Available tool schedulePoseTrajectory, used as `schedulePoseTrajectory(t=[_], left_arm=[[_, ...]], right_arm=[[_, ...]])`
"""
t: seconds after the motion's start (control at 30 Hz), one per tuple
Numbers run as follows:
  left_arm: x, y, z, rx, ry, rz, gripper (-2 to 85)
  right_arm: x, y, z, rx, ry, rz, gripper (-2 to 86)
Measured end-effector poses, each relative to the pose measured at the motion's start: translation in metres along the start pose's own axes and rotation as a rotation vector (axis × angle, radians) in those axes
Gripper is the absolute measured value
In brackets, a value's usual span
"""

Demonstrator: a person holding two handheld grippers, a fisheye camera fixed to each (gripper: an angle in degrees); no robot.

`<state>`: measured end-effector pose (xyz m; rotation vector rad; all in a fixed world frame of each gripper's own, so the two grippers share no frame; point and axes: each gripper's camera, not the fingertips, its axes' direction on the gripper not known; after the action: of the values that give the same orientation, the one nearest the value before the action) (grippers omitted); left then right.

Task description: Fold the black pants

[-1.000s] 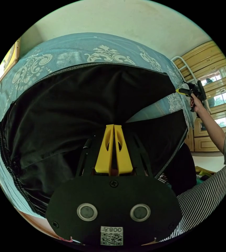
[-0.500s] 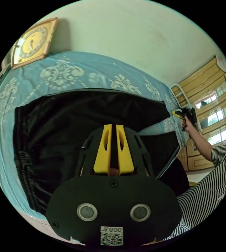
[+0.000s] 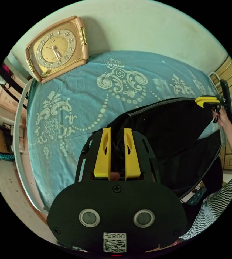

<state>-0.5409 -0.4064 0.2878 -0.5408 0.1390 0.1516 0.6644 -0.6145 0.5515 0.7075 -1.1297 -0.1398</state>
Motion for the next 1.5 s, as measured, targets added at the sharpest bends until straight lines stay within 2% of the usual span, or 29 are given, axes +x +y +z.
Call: schedulePoseTrajectory(t=[0.23,0.47,0.77,0.9,1.13,1.33,1.5], left_arm=[[-0.001,-0.029,0.017,-0.188,-0.049,0.159,8.4],[0.001,-0.040,0.012,-0.209,-0.011,0.194,8.5],[0.016,-0.042,-0.001,-0.247,-0.027,0.267,9.4],[0.025,-0.039,-0.004,-0.264,-0.029,0.319,8.9],[0.031,-0.032,-0.009,-0.335,0.032,0.291,4.9],[0.053,-0.002,-0.033,-0.269,-0.075,0.319,2.3],[0.069,0.032,-0.064,-0.178,-0.154,0.349,1.8]], right_arm=[[-0.015,-0.027,0.149,-0.153,0.166,-0.170,7.5],[0.008,-0.004,0.272,-0.278,0.301,-0.248,7.2],[0.037,0.040,0.337,-0.228,0.342,-0.263,6.9],[0.054,0.056,0.370,-0.265,0.380,-0.272,8.2],[0.090,0.089,0.416,-0.260,0.338,-0.232,7.1],[0.105,0.112,0.441,-0.307,0.313,-0.199,2.3],[0.104,0.140,0.433,-0.257,0.306,-0.198,1.5]])
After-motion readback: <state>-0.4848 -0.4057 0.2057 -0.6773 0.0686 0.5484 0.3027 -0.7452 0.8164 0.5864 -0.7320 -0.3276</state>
